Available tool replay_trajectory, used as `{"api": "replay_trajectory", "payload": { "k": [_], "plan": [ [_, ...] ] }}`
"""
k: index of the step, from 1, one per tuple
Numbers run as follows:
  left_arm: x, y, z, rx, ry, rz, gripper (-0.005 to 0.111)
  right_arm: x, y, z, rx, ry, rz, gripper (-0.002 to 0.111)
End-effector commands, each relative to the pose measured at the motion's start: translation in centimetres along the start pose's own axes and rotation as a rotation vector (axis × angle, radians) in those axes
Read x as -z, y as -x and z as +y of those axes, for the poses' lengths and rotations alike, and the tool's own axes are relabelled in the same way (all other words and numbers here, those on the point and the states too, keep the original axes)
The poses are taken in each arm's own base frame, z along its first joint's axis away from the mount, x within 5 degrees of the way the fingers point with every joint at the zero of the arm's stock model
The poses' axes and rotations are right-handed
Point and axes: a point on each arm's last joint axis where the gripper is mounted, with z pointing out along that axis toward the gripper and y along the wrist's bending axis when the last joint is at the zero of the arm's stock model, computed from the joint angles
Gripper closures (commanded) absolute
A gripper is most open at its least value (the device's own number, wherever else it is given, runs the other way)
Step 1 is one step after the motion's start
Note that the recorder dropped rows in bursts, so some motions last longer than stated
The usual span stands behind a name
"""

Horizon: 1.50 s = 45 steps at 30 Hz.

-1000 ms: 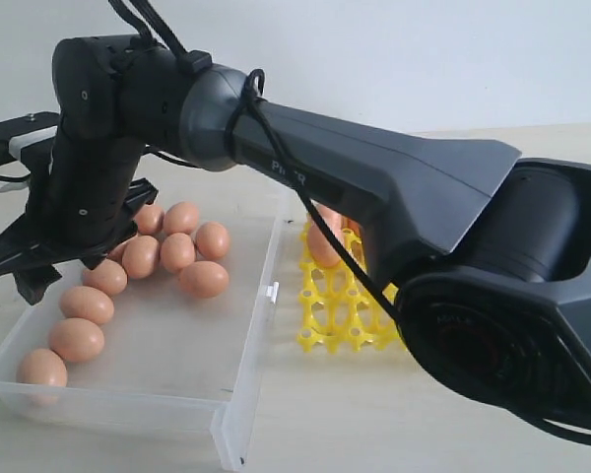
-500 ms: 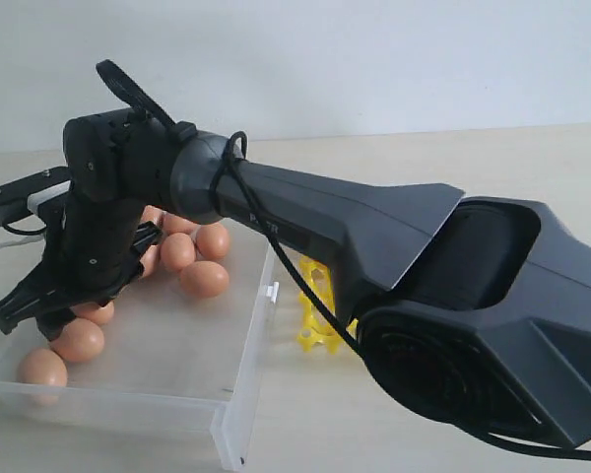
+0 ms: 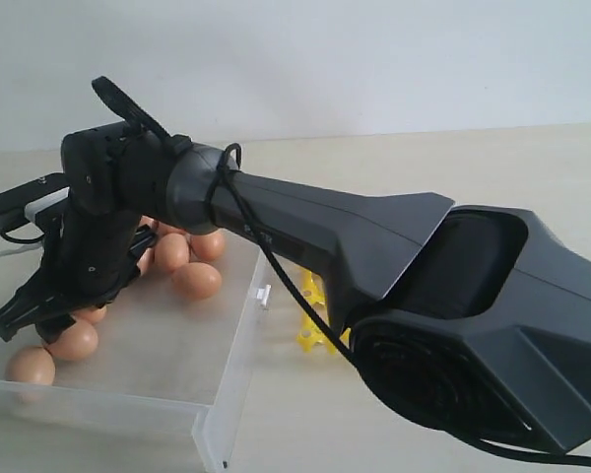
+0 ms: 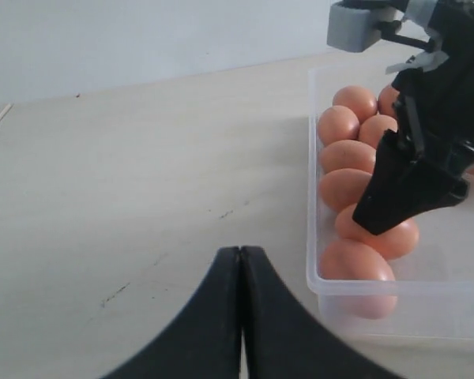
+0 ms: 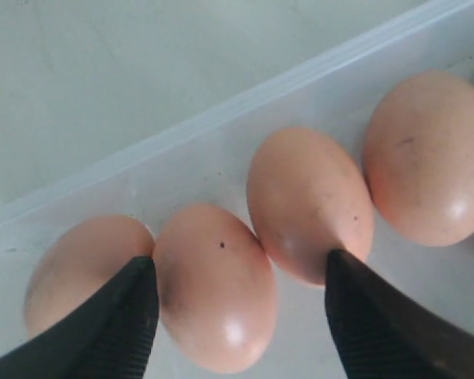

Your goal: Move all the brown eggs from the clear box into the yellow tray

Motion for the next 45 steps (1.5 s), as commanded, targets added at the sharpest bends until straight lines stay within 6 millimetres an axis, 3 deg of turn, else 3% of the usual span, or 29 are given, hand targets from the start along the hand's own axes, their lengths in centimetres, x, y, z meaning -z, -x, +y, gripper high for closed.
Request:
{"api": "replay_trajectory", "payload": {
  "k": [1,8,13,26,32,45],
  "plan": [
    [0.1,0.2,0.0,0.007,-0.006,-0.016,0.107,0.3,-0.2,1.0,-0.006,0.043,0.029,0.049],
    [0.1,0.2,0.0,0.007,-0.006,-0.016,0.107,2.3,0.4,1.6,0.005,0.044,0.016,0.049],
    [0.1,0.2,0.0,0.007,-0.006,-0.016,0.107,2.5,0.5,1.8,0.019,0.035,0.013,0.049],
    [0.1,0.2,0.0,0.007,-0.006,-0.016,0.107,1.4,0.9,1.9,0.020,0.033,-0.056,0.049],
    [0.1,0.2,0.0,0.007,-0.006,-0.016,0.107,-0.7,-0.2,2.2,0.021,0.048,0.006,0.049],
    [0.1,0.2,0.0,0.007,-0.006,-0.016,0.107,-1.8,-1.4,1.9,0.037,0.022,0.102,0.054]
  ]
}}
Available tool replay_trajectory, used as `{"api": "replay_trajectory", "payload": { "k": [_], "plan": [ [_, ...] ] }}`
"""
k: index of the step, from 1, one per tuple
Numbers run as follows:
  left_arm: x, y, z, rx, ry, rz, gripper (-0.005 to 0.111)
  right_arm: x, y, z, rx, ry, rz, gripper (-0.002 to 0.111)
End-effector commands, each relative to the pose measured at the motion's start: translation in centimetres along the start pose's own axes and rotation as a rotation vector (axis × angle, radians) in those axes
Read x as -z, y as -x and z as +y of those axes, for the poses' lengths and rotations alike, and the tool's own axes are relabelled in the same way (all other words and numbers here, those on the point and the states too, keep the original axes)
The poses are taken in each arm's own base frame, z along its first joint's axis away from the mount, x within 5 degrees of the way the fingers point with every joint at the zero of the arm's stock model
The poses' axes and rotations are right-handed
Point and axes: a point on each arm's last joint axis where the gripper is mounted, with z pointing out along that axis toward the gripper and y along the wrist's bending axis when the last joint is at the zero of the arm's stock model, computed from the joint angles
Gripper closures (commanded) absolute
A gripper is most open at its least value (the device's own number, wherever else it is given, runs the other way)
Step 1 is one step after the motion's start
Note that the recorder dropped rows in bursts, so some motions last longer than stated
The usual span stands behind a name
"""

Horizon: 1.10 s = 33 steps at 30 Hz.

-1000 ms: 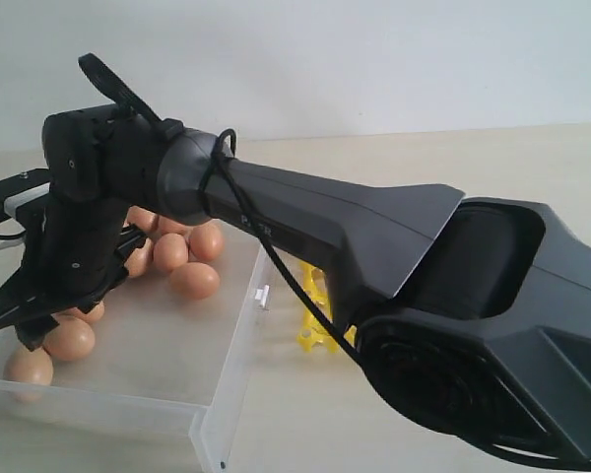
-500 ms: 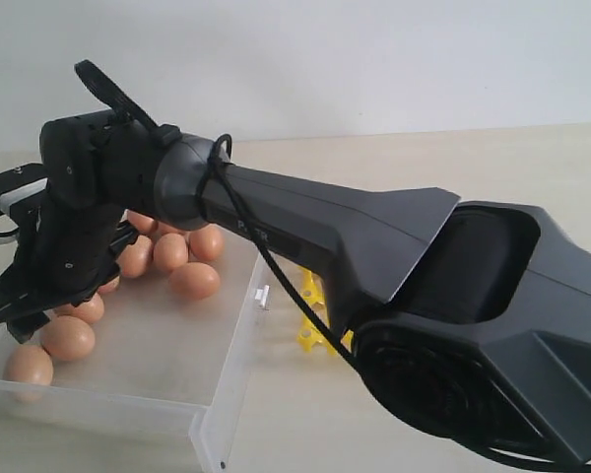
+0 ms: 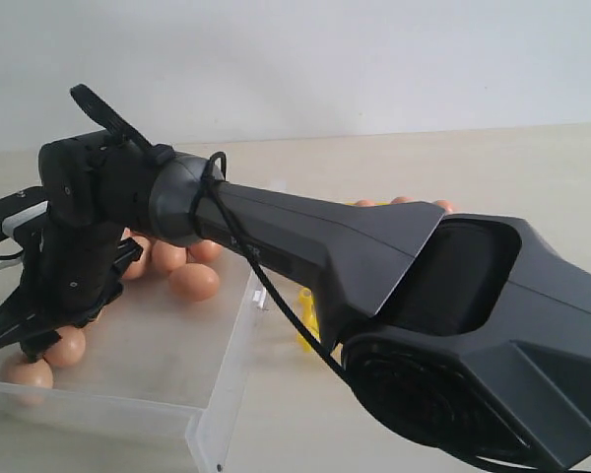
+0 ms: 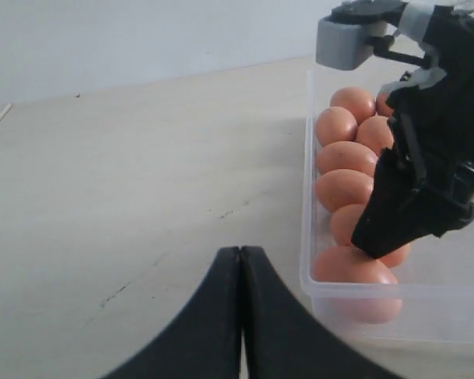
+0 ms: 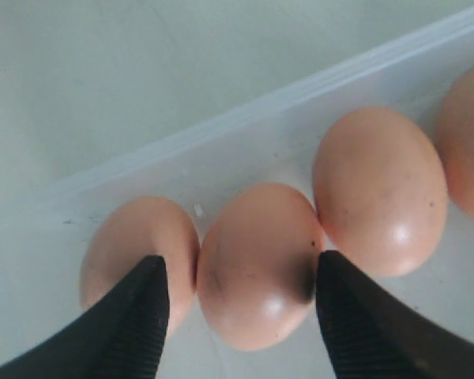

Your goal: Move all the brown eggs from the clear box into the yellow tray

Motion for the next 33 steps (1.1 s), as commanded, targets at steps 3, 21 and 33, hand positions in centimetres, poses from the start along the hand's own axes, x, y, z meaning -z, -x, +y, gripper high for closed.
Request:
{"api": "replay_trajectory", "payload": {
  "k": [3,21,33],
  "plan": [
    [0.1,0.2,0.0,0.007,-0.006,-0.016,0.107,-2.2,-1.7,-0.2,0.005,-0.004,0.119,0.054],
    [0.1,0.2,0.0,0.007,-0.006,-0.016,0.107,1.9,-3.7,-0.6,0.019,-0.088,0.284,0.072],
    [0.1,0.2,0.0,0.007,-0.006,-0.016,0.107,5.5,-9.0,-1.9,-0.032,-0.102,0.373,0.076]
  ]
}}
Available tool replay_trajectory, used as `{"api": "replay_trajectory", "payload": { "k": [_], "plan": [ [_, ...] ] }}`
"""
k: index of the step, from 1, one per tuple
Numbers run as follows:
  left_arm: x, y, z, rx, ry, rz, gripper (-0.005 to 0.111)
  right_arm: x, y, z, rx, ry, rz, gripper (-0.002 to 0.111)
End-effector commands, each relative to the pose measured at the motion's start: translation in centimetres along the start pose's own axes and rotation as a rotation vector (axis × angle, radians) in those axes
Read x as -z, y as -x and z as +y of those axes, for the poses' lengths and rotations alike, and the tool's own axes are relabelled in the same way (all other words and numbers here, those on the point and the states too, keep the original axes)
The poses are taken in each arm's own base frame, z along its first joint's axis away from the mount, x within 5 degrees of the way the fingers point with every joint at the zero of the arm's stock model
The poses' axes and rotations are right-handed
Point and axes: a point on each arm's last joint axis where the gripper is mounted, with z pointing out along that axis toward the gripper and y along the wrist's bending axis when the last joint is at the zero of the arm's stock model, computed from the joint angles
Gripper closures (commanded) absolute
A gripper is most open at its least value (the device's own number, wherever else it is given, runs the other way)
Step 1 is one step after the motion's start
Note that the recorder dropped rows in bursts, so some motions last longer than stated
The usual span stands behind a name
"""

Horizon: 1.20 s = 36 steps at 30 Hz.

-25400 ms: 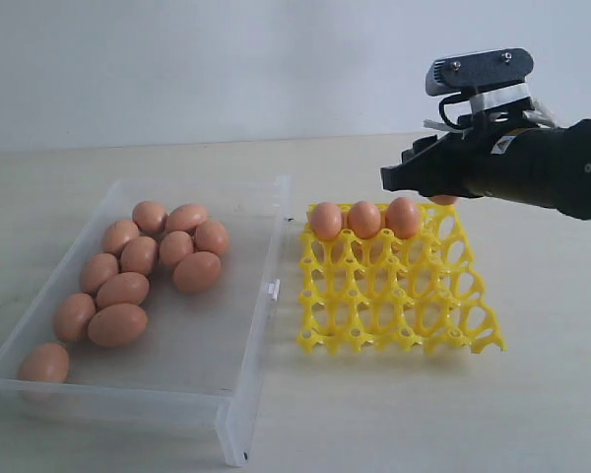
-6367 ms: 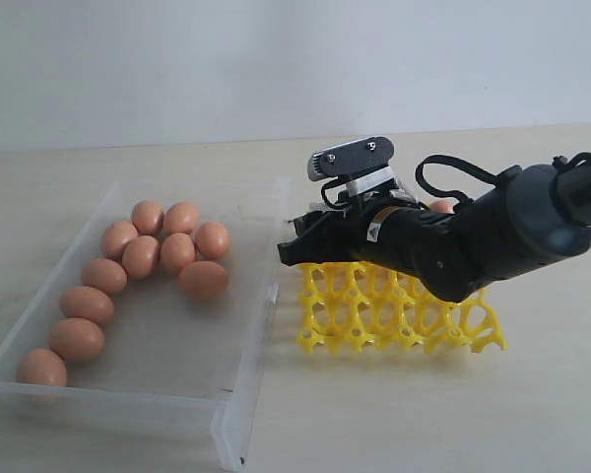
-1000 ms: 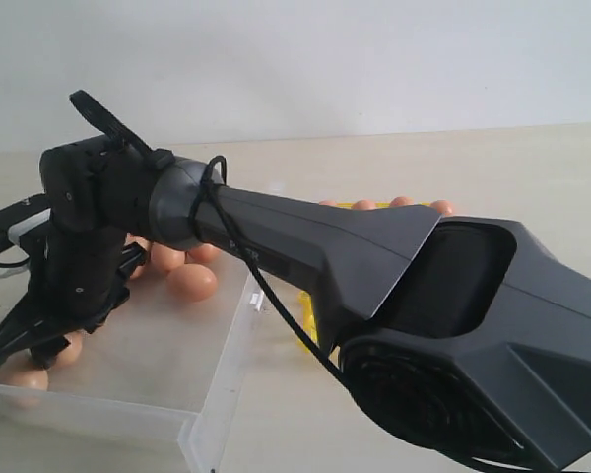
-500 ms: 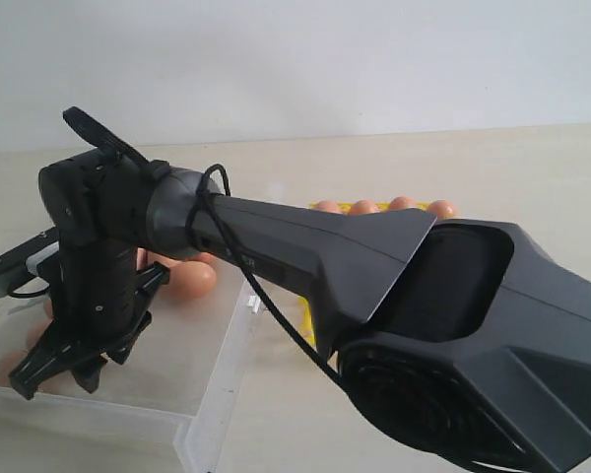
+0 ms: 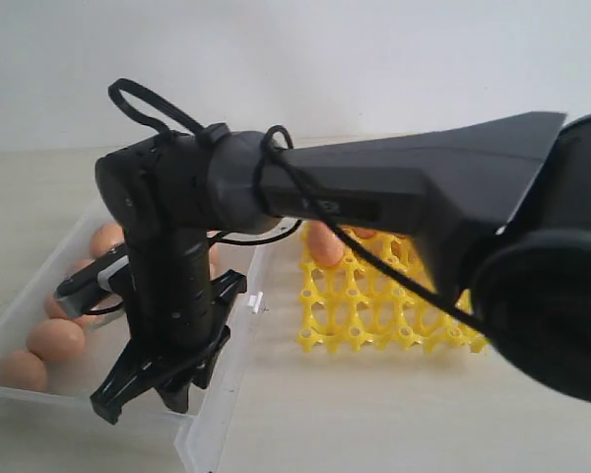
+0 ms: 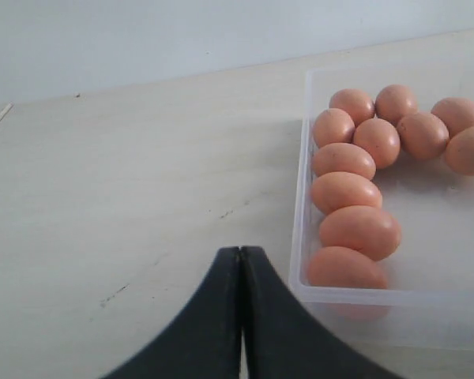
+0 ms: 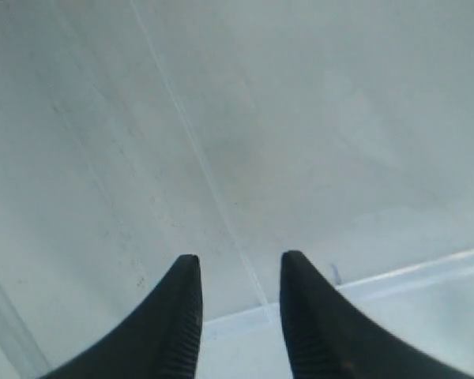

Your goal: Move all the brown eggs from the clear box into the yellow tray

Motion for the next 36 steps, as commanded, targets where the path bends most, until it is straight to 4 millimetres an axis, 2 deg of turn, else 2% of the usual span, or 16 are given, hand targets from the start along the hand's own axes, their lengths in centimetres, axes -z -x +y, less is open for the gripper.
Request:
{"api": "replay_trajectory", "payload": {
  "k": [1,11,15,24,27,33,36],
  "plan": [
    [0.1,0.2,0.0,0.007,-0.006,-0.016,0.107,1.2,-2.1,-1.3,-0.026,-0.011,-0.051,0.076],
    [0.1,0.2,0.0,0.007,-0.006,-0.016,0.107,1.1,-5.5,-3.5,-0.094,-0.013,-0.043,0.076],
    [0.1,0.2,0.0,0.007,-0.006,-0.016,0.107,1.6,-5.9,-3.9,-0.104,-0.016,-0.056,0.076],
    [0.1,0.2,0.0,0.007,-0.006,-0.016,0.107,5.6,-3.7,-3.6,-0.102,-0.032,-0.425,0.076],
    [0.1,0.2,0.0,0.007,-0.006,-0.016,0.107,6.1,-3.0,-3.3,-0.073,-0.033,-0.488,0.072],
    [0.1,0.2,0.0,0.007,-0.006,-0.016,0.107,6.8,-0.8,-3.3,-0.045,-0.040,-0.551,0.055],
    [0.1,0.2,0.0,0.007,-0.006,-0.016,0.107,6.4,0.7,-3.2,-0.030,-0.038,-0.541,0.053]
  ]
}}
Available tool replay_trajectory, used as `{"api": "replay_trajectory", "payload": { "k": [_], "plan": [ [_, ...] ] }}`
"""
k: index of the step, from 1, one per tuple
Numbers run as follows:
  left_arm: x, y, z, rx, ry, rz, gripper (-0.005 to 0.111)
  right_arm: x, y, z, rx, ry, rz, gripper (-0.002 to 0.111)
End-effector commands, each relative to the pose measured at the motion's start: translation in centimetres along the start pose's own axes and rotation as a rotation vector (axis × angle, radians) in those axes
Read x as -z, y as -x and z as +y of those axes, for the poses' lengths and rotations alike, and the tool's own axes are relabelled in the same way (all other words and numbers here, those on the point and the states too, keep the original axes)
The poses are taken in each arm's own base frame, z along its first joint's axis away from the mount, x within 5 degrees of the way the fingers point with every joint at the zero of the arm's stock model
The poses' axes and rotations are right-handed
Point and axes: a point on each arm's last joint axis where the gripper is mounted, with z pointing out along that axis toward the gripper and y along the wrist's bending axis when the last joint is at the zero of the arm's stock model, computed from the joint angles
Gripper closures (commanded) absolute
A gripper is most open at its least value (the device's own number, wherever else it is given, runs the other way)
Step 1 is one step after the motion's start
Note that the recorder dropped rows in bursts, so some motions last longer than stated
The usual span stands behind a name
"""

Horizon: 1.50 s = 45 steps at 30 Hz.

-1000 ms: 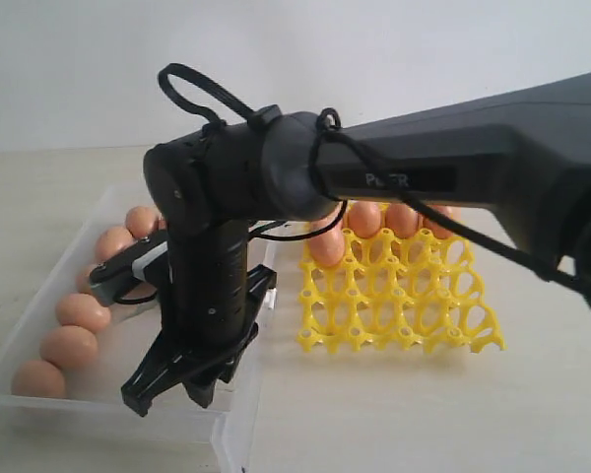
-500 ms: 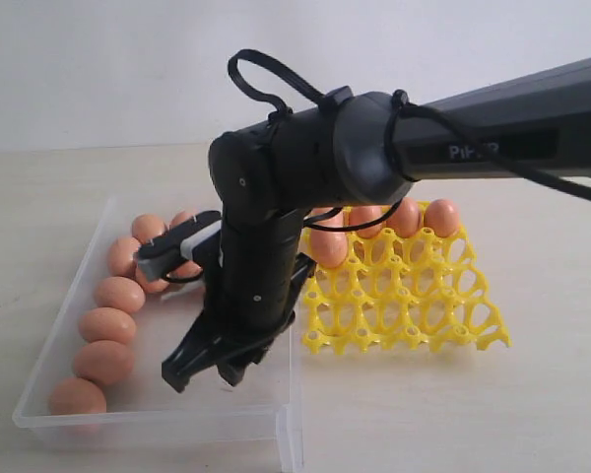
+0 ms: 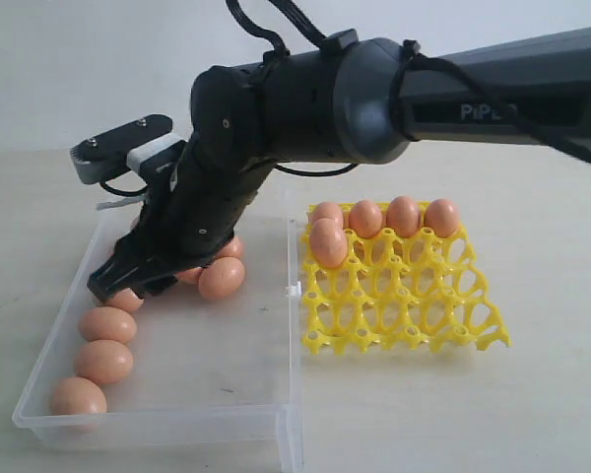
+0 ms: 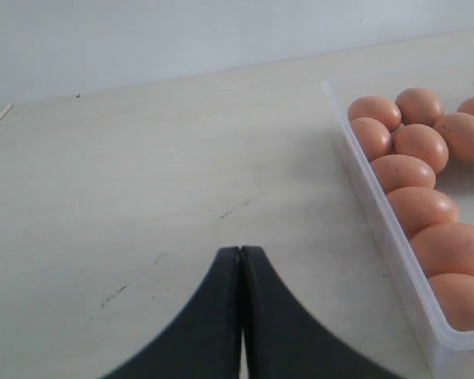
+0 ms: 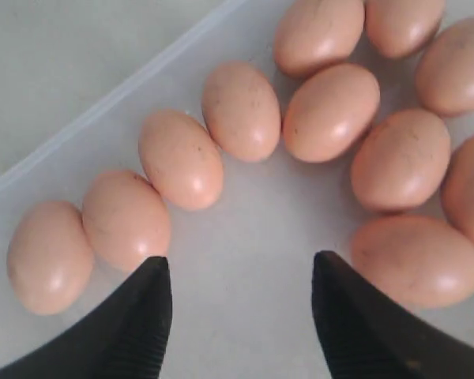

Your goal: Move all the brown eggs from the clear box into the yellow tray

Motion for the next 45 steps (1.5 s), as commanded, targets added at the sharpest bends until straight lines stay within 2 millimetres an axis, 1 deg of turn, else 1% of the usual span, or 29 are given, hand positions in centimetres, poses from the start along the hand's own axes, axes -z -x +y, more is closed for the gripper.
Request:
{"api": "replay_trajectory", "payload": {
  "k": [1,5,9,13,17,24,30,34,39,45],
  "plan": [
    [0.1,0.2,0.0,0.007,-0.006,-0.016,0.107,-1.6,1.5,0.5,0.042,0.005,0.003,0.053],
    [0.1,0.2,0.0,0.007,-0.006,-0.016,0.107,-3.6,2.4,1.0,0.066,0.020,0.065,0.053],
    [0.1,0.2,0.0,0.007,-0.006,-0.016,0.107,-5.1,3.3,1.3,0.093,0.031,0.089,0.053],
    [0.1,0.2,0.0,0.007,-0.006,-0.016,0.107,-6.3,3.8,1.6,0.111,0.043,0.120,0.053],
    [0.1,0.2,0.0,0.007,-0.006,-0.016,0.107,-7.1,3.7,2.3,0.124,0.061,0.152,0.053],
    [0.1,0.2,0.0,0.007,-0.006,-0.016,0.107,-6.9,3.1,3.8,0.163,0.087,0.224,0.053],
    [0.1,0.2,0.0,0.007,-0.006,-0.016,0.107,-6.8,3.0,4.3,0.179,0.113,0.240,0.053],
    [0.1,0.2,0.0,0.007,-0.006,-0.016,0.107,-6.4,3.1,5.0,0.194,0.118,0.239,0.053],
    [0.1,0.2,0.0,0.007,-0.006,-0.016,0.107,-5.6,3.8,5.7,0.210,0.125,0.211,0.053],
    [0.1,0.2,0.0,0.007,-0.006,-0.016,0.107,-5.8,3.7,6.6,0.244,0.132,0.212,0.053]
  ]
}}
